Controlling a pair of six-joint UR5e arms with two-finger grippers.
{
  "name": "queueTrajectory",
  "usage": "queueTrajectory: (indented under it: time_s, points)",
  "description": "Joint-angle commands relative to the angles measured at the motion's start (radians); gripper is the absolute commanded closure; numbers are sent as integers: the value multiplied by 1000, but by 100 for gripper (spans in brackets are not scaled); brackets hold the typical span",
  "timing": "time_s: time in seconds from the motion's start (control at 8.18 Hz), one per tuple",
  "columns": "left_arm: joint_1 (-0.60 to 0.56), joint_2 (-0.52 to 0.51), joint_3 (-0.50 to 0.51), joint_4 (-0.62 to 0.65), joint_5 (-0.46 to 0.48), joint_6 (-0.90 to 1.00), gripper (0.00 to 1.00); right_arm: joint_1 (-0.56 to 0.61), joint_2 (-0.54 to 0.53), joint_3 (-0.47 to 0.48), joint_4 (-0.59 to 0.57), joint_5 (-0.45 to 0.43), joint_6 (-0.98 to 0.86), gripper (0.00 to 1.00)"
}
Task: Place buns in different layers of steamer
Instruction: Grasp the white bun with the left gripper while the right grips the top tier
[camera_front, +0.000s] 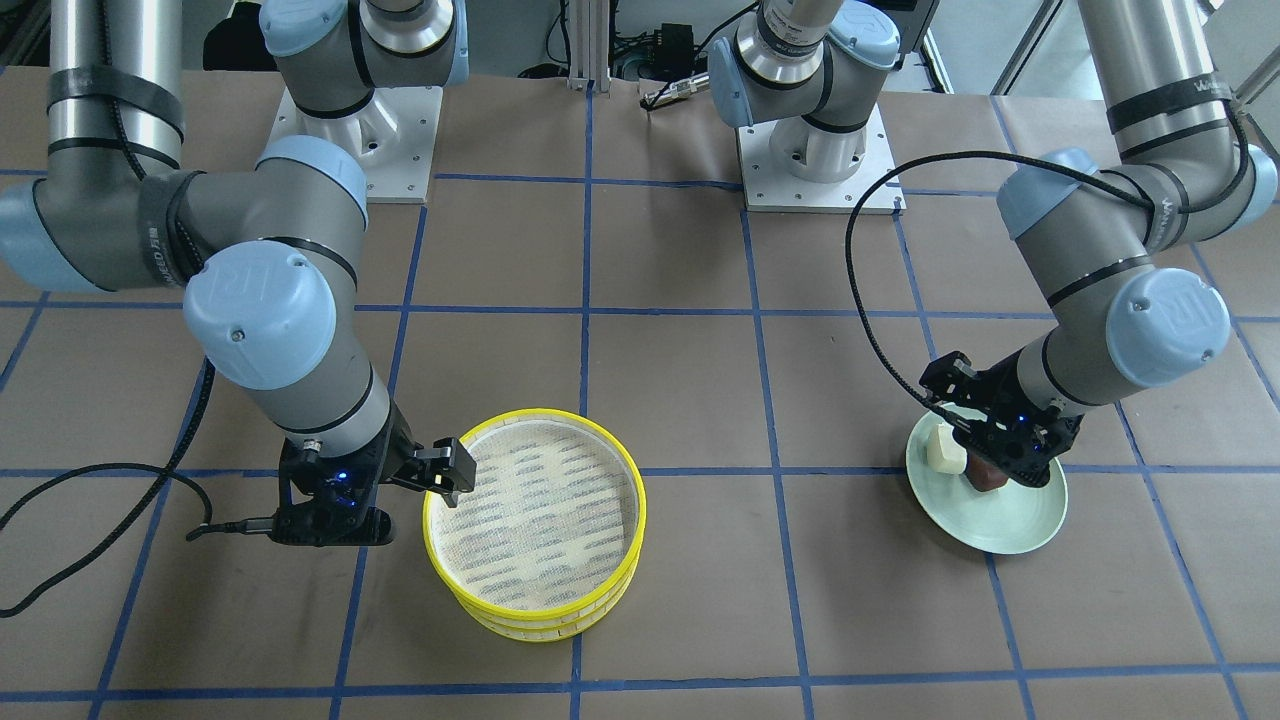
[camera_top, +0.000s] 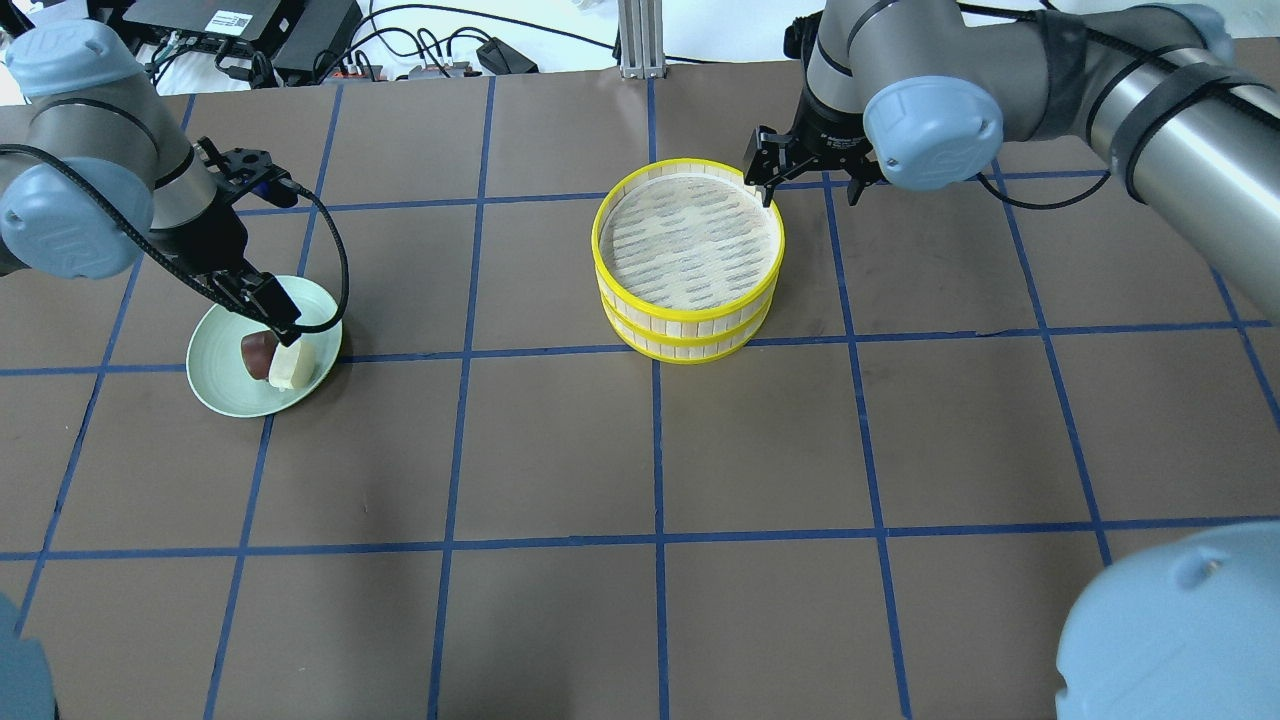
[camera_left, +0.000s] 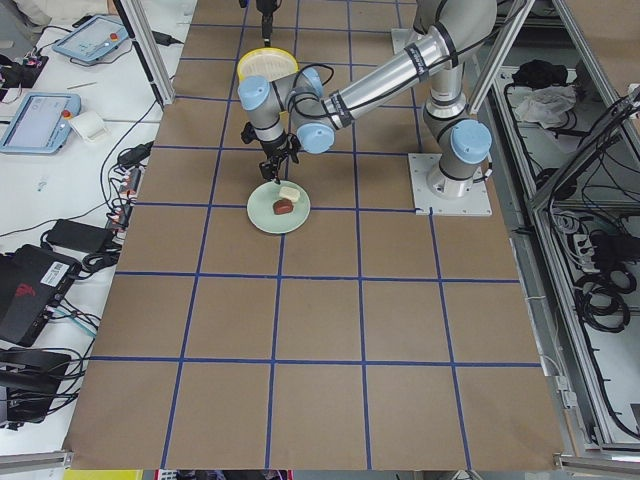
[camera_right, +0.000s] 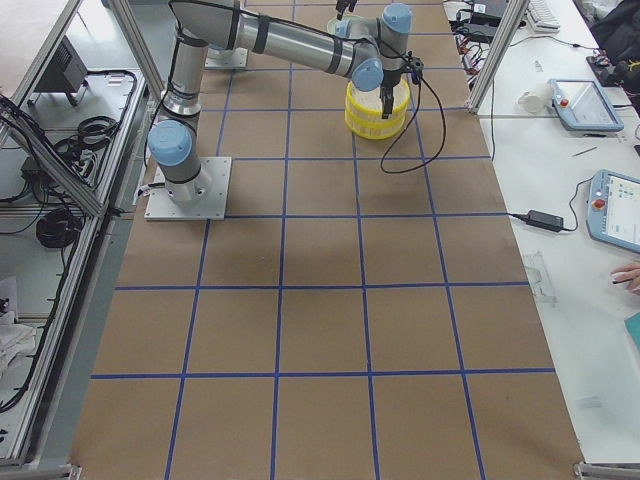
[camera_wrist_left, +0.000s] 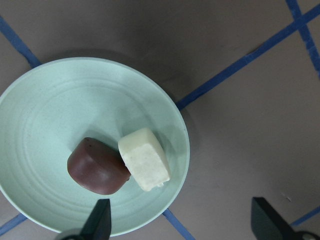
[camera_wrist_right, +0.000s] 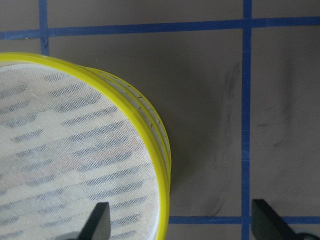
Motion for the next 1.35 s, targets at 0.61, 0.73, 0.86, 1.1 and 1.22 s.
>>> queueTrajectory:
  time_s: [0.61, 0.73, 0.86, 1.1, 1.22]
  points:
    - [3, -105, 1, 109, 43, 97, 26, 4, 62, 32, -83, 33, 50, 45]
    - [3, -111, 1, 116, 42, 96, 26, 4, 62, 32, -82, 33, 50, 55]
    - [3, -121, 1, 132, 40, 103, 35, 4, 62, 32, -83, 33, 50, 64]
    - [3, -125, 1, 136, 42, 117, 35, 6, 62, 32, -83, 33, 47, 76]
    - [3, -127, 1, 136, 42, 116, 35, 7, 62, 32, -82, 33, 47, 80]
